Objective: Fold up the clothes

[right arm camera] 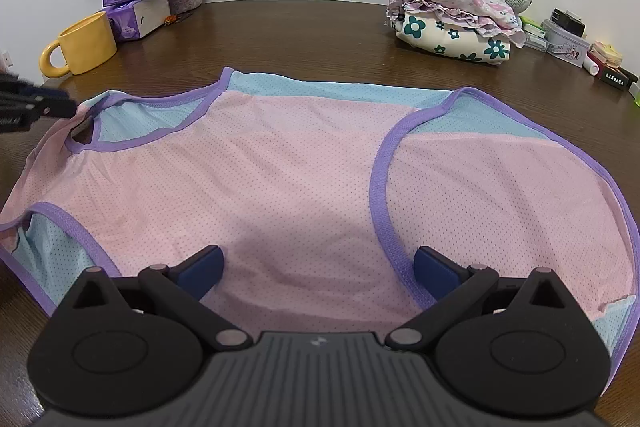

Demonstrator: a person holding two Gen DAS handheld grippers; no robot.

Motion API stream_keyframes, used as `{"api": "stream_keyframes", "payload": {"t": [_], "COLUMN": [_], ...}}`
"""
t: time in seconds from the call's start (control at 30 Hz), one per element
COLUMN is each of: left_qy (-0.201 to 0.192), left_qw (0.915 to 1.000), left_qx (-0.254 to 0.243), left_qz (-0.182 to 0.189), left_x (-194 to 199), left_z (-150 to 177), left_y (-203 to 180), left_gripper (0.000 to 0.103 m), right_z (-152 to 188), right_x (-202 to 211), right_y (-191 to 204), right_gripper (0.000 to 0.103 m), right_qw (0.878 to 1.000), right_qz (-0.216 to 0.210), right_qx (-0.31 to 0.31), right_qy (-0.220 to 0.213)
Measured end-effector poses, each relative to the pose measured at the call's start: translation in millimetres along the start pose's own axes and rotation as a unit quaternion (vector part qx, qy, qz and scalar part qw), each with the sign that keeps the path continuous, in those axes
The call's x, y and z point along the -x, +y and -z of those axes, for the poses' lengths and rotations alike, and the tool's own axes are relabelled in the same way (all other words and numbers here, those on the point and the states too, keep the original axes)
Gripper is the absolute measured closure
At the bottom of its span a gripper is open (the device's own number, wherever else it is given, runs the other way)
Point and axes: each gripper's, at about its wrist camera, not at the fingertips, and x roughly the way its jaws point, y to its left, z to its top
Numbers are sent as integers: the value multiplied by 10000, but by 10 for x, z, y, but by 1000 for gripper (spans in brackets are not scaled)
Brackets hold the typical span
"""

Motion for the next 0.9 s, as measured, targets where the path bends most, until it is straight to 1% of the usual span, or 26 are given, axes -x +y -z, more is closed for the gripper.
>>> {"api": "stream_keyframes", "payload": {"t": [0.13,0.27,0.57,0.67,0.77,0.9], "left_qy": [134,153,169,154,135,147], "left_qw": [9991,9991,9987,9983,9979,9974], "left_qx": [-361,-387,-448,-519,-598,-678], "left_qz": [-176,-123,-185,-212,-208,-194], "left_x": [-216,-296,-325,-320,-327,-379], "left_z": [-76,-64,-28,-27,-29,-52], "left_y": [-117,-156,-190,-207,-229,-243], "left_gripper": [83,82,82,80,76,76], "right_z": [2,-31,-234,-311,-374,-381], "right_x": [-1,-21,-176,-239,-298,-339], "right_y": [7,-31,-89,-98,-120,-142], "right_gripper": [1,0,0,0,0,0], "right_qw": [10000,9999,9999,10000,10000,9999], "right_qz": [-1,-13,82,78,81,3], "right_qx": [-11,-134,-75,-22,-37,-102], "right_qy": [4,22,25,26,40,61]}}
